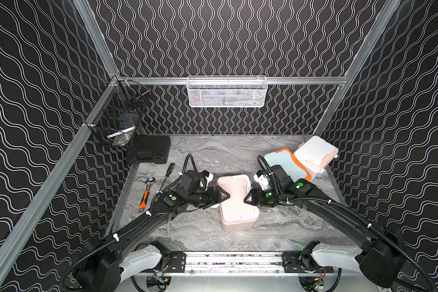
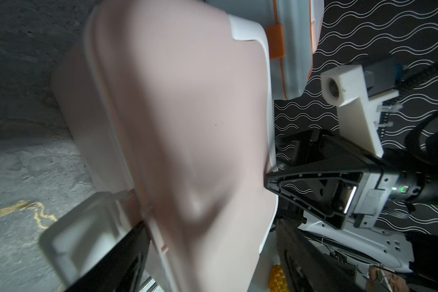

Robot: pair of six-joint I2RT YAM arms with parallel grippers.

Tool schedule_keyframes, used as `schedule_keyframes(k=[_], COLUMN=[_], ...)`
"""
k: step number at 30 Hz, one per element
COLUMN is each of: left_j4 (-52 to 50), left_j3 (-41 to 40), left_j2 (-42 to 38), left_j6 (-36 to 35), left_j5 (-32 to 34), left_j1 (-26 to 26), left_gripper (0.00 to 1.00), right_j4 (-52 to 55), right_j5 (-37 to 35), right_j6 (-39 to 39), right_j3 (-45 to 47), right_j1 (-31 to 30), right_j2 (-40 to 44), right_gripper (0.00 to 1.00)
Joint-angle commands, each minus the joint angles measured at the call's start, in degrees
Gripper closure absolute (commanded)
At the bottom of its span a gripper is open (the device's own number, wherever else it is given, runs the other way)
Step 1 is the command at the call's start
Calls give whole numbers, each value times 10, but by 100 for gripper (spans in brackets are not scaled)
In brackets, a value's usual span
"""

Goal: Open first aid kits and take out gauze
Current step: Open the lid of the first aid kit.

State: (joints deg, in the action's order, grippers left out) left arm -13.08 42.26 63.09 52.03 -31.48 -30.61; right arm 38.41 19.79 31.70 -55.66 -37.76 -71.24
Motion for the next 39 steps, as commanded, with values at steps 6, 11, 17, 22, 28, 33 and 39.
schedule_keyframes(k=[6,11,17,22,28,33,39], left_j4=[87,98,141,149,125,119,104], left_j3=[5,17,42,104,224,306,411], left_j2=[-11,-12,11,55,144,216,312], left_j6=[52,63,90,89,59,46,29], left_j5=[-61,-66,-84,-76,-46,-32,-38], left_j1=[0,0,-2,-35,-105,-131,-164], left_gripper=[18,18,17,18,17,16,10], right_j4=[-11,26,66,91,125,152,175], right_j5=[4,-54,-146,-197,-231,-278,-293], right_j6=[5,9,22,25,21,21,20], right_j3=[-16,-39,-72,-111,-151,-171,-183], right_j1=[-1,-1,1,11,21,23,23], right_j2=[-3,19,62,101,126,155,180], right_gripper=[27,10,3,3,3,4,4])
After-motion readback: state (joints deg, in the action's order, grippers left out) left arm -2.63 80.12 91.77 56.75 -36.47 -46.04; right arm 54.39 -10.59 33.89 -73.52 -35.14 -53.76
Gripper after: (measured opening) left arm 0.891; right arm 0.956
